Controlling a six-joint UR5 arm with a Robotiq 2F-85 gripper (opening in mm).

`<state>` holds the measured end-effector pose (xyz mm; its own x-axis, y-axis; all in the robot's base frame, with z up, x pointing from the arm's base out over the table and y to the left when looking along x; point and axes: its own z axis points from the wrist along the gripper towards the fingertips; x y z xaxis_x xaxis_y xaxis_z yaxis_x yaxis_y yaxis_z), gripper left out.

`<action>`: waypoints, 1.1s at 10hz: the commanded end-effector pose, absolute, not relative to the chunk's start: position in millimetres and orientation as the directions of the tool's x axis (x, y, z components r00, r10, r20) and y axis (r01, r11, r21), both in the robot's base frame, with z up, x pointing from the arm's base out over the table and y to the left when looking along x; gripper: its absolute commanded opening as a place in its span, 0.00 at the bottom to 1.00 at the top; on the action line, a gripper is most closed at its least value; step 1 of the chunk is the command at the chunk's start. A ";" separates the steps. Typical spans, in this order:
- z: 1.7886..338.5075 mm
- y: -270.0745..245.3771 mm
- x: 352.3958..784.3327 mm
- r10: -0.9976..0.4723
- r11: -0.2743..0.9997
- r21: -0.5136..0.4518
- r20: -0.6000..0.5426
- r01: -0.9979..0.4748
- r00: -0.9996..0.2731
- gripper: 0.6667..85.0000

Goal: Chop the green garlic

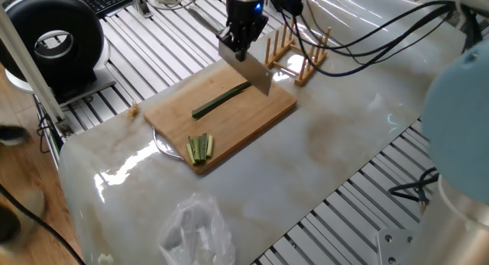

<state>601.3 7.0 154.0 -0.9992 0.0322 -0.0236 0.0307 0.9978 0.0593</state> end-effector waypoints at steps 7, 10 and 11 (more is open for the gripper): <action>133.5 19.4 629.3 0.086 0.987 0.138 -0.024 0.082 -0.996 0.01; 132.9 19.8 632.0 0.088 0.986 0.143 -0.031 0.083 -0.996 0.01; 132.7 13.1 632.1 0.078 0.989 0.132 -0.036 0.072 -0.996 0.01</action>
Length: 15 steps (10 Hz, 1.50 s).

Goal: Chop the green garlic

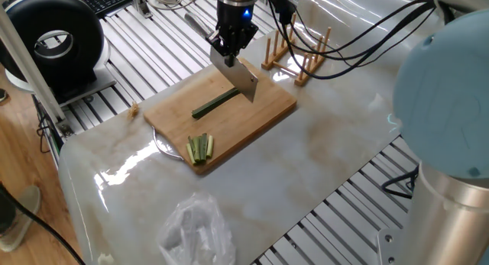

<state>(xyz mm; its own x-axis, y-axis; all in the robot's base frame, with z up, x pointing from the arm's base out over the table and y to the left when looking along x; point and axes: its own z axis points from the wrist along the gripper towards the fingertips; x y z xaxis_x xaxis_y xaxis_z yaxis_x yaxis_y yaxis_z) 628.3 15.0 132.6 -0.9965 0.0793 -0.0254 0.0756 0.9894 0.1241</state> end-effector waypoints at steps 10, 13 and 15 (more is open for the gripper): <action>118.6 41.2 639.0 0.052 0.991 0.125 -0.031 0.048 -0.998 0.01; 107.2 58.3 647.7 0.077 0.993 0.095 -0.045 0.072 -0.996 0.01; 110.4 78.0 648.5 0.093 0.991 0.099 -0.031 0.089 -0.995 0.01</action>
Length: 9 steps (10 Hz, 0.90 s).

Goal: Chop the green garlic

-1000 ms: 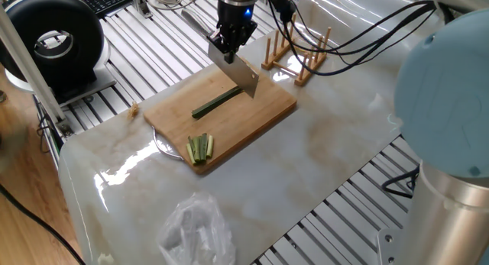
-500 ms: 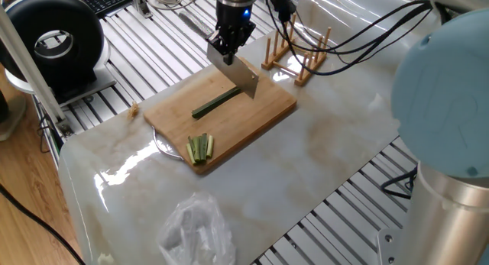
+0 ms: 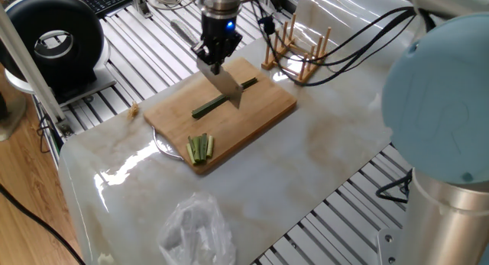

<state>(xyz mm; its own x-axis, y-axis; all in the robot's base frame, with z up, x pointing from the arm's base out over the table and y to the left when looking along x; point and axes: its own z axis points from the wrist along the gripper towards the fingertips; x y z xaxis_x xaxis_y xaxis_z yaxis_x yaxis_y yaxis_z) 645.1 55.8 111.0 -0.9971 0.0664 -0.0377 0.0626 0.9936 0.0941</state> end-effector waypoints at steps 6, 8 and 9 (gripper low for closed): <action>101.1 59.1 647.3 0.052 0.998 0.034 -0.015 0.051 -0.999 0.01; 95.8 57.6 641.9 0.033 0.997 0.065 -0.021 0.031 -0.999 0.01; 92.1 61.5 640.1 0.031 0.996 0.086 -0.028 0.028 -0.999 0.01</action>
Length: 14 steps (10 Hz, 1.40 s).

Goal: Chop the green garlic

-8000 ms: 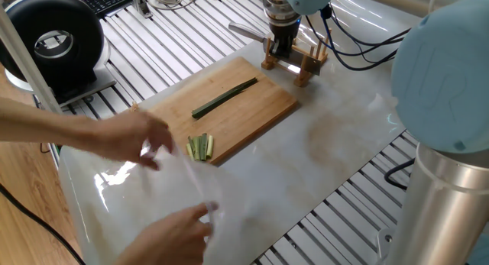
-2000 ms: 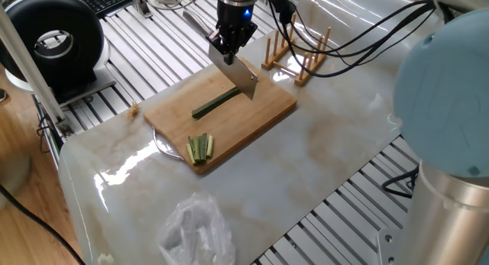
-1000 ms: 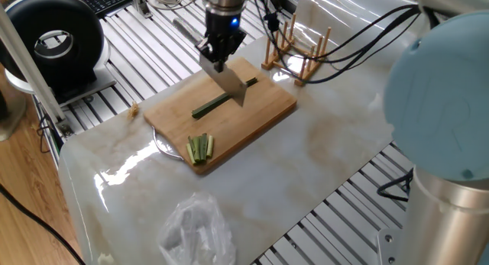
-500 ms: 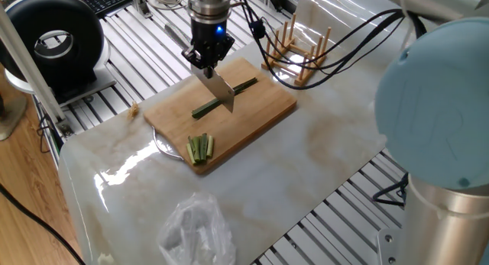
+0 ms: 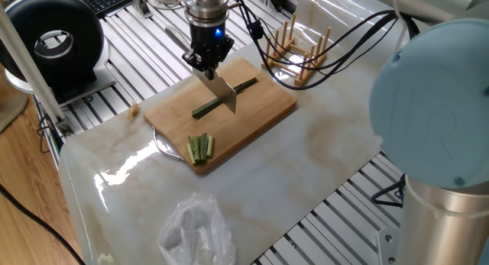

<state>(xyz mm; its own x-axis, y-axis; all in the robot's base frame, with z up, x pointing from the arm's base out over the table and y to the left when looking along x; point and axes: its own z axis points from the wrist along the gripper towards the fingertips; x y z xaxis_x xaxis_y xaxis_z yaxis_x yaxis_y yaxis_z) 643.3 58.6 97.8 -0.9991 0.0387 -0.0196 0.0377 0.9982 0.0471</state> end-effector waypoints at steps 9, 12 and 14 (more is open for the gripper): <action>87.0 67.0 626.3 0.027 0.997 0.080 -0.021 0.025 -0.999 0.01; 84.8 67.6 628.3 0.030 0.996 0.086 -0.020 0.028 -0.999 0.01; 84.1 66.5 627.9 0.025 0.996 0.081 -0.018 0.024 -1.000 0.01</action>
